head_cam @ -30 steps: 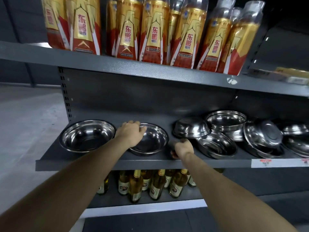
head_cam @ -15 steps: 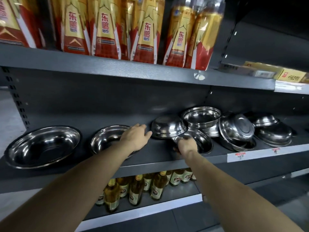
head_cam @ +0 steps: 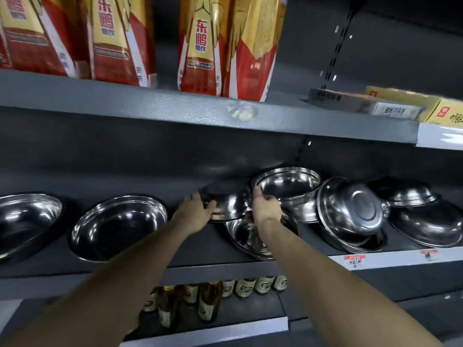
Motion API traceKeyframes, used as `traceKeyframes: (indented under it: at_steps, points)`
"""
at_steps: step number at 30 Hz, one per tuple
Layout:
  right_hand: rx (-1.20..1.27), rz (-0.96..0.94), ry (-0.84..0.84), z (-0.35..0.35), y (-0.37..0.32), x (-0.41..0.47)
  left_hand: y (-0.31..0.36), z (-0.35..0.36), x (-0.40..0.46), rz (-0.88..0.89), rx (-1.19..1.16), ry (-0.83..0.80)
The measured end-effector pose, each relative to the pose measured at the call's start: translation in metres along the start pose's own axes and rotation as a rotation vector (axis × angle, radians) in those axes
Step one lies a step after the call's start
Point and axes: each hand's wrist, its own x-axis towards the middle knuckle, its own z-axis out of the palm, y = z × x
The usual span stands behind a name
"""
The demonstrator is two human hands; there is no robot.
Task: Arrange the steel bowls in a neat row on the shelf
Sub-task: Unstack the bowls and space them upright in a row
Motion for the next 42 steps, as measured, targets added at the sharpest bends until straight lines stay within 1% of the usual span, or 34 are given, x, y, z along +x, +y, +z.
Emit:
traceKeyframes:
  at_steps: [5, 8, 11, 15, 19, 23, 26, 29, 31, 35, 38, 42]
  points:
    - [0.017, 0.166, 0.073, -0.005, 0.000, 0.020, 0.014, 0.005, 0.013, -0.039, 0.046, 0.045]
    - [0.077, 0.258, 0.072, -0.011, 0.002, 0.026, 0.024, 0.001, 0.016, -0.004, 0.101, 0.092]
    - [0.180, 0.299, 0.162, -0.021, 0.002, 0.024, 0.033, -0.003, 0.016, 0.057, 0.207, 0.124]
    - [0.219, 0.234, 0.316, -0.035, -0.001, 0.023, 0.040, -0.001, 0.012, 0.129, 0.284, 0.123]
    - [0.136, 0.132, 0.389, -0.050, -0.003, 0.027, 0.042, 0.002, 0.006, 0.168, 0.318, 0.106]
    - [0.024, -0.023, 0.379, -0.067, -0.001, 0.033, 0.052, 0.002, 0.002, 0.227, 0.337, 0.118]
    - [-0.018, -0.070, 0.355, -0.077, -0.003, 0.040, 0.066, 0.007, 0.001, 0.291, 0.348, 0.121]
    - [0.021, -0.039, 0.257, -0.082, -0.006, 0.051, 0.079, 0.015, 0.000, 0.349, 0.350, 0.102]
    - [0.042, -0.024, 0.229, -0.083, -0.006, 0.056, 0.085, 0.020, -0.001, 0.378, 0.355, 0.088]
    - [0.115, -0.046, 0.249, -0.082, -0.007, 0.062, 0.087, 0.023, -0.002, 0.392, 0.371, 0.065]
    - [0.171, -0.053, 0.280, -0.082, -0.009, 0.061, 0.083, 0.016, -0.002, 0.368, 0.379, 0.072]
    - [0.309, -0.055, 0.288, -0.079, -0.014, 0.046, 0.073, -0.001, -0.003, 0.330, 0.374, 0.090]
